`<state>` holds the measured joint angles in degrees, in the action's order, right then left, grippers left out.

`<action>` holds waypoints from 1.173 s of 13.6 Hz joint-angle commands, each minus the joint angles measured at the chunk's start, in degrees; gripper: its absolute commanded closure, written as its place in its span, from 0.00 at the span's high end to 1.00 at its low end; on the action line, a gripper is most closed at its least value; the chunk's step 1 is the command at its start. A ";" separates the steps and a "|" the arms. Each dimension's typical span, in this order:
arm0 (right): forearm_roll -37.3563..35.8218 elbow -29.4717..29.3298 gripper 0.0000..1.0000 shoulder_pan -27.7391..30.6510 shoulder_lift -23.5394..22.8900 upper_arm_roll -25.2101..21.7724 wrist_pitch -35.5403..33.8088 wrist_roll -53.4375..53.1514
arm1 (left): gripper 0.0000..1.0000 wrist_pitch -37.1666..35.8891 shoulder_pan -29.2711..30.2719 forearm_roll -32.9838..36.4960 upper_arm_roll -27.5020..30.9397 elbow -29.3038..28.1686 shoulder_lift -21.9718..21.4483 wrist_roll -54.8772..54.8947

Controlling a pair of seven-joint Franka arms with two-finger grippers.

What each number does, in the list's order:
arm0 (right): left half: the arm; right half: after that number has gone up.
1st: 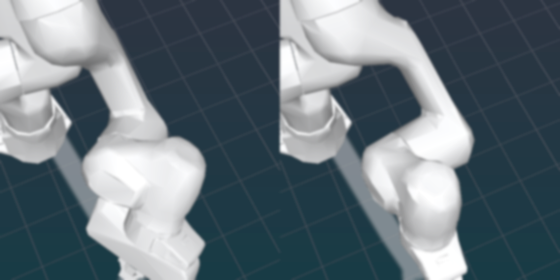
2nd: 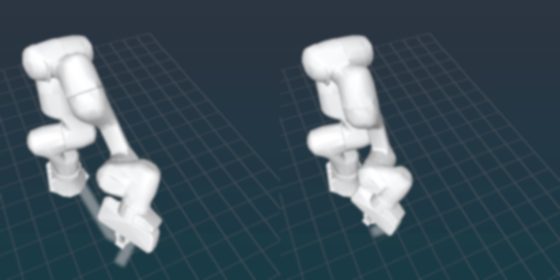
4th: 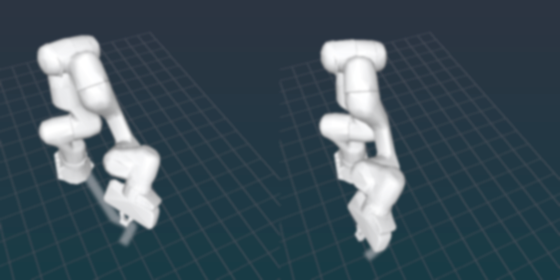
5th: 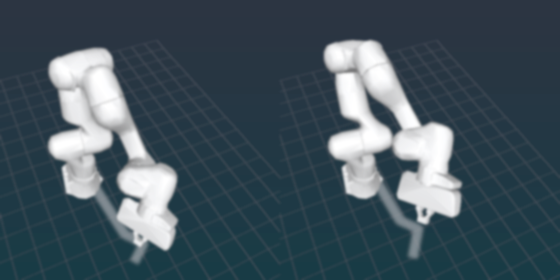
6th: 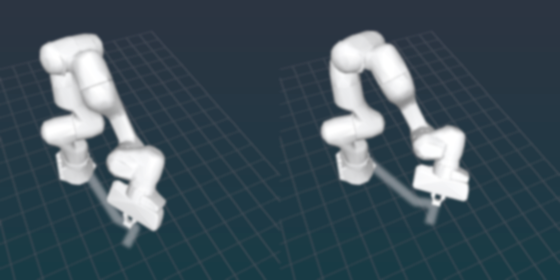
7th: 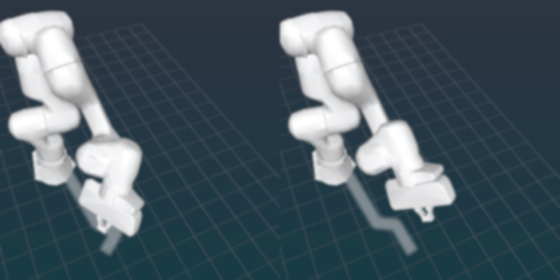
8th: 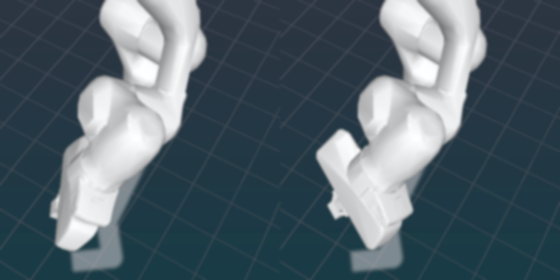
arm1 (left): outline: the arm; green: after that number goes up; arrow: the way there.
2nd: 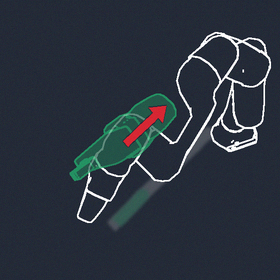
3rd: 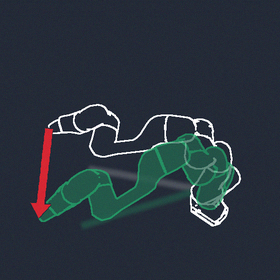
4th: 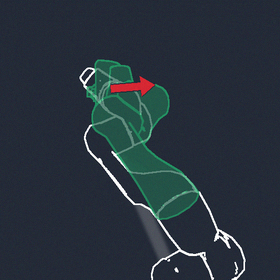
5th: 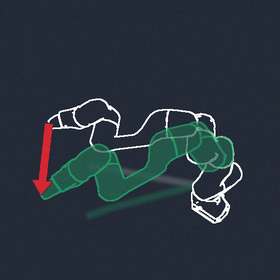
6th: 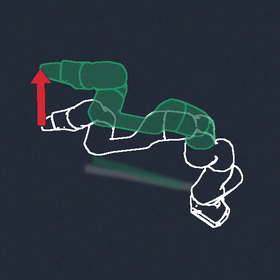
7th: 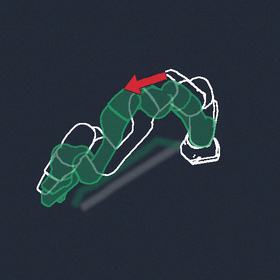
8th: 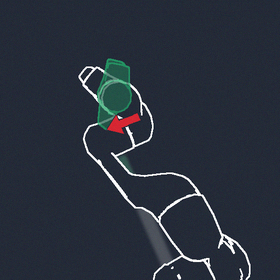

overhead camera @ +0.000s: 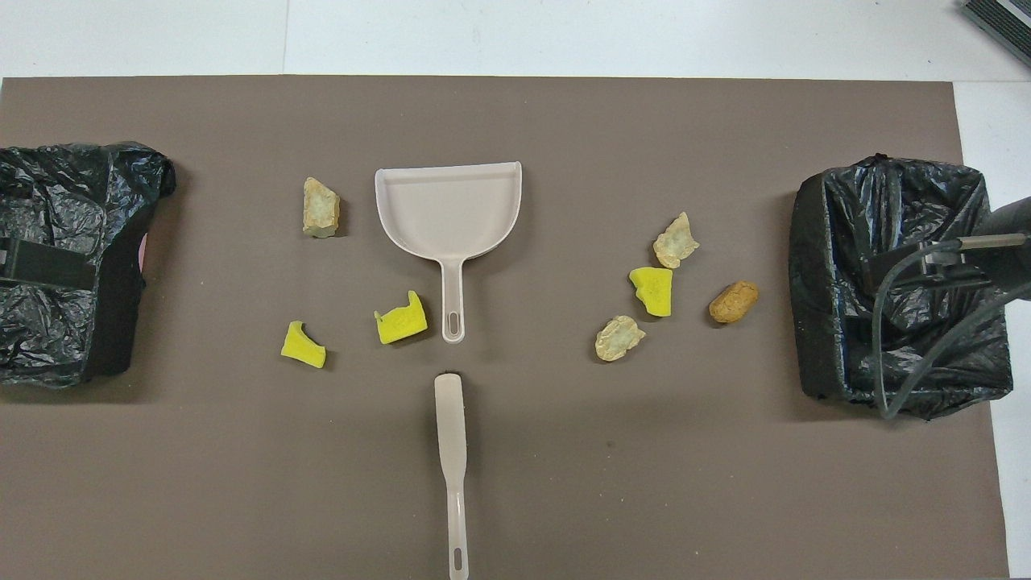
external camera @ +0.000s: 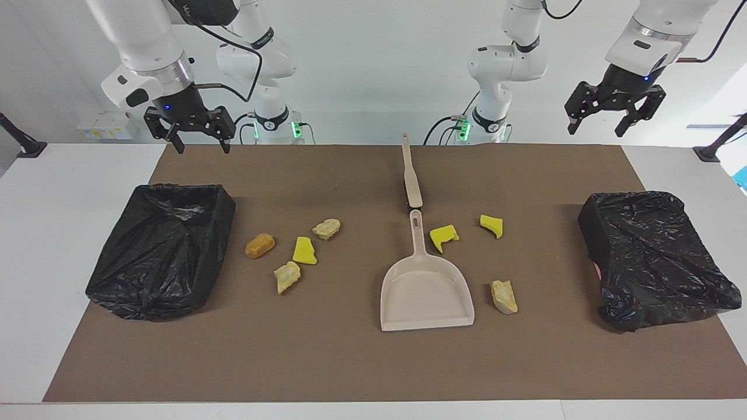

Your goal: Sweep and dump trash in bin

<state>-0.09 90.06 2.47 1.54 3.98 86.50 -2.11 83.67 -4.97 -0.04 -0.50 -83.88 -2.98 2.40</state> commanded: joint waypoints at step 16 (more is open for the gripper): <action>1.32 1.52 1.00 1.57 1.54 -0.64 -3.27 -1.23 | 1.00 0.18 -0.92 -0.58 -0.73 -1.19 -1.24 -0.20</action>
<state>-0.01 90.13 3.45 1.68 3.15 83.79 -2.40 83.55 -5.10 -0.06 -1.31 -83.92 -2.99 2.40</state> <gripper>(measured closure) 0.000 0.000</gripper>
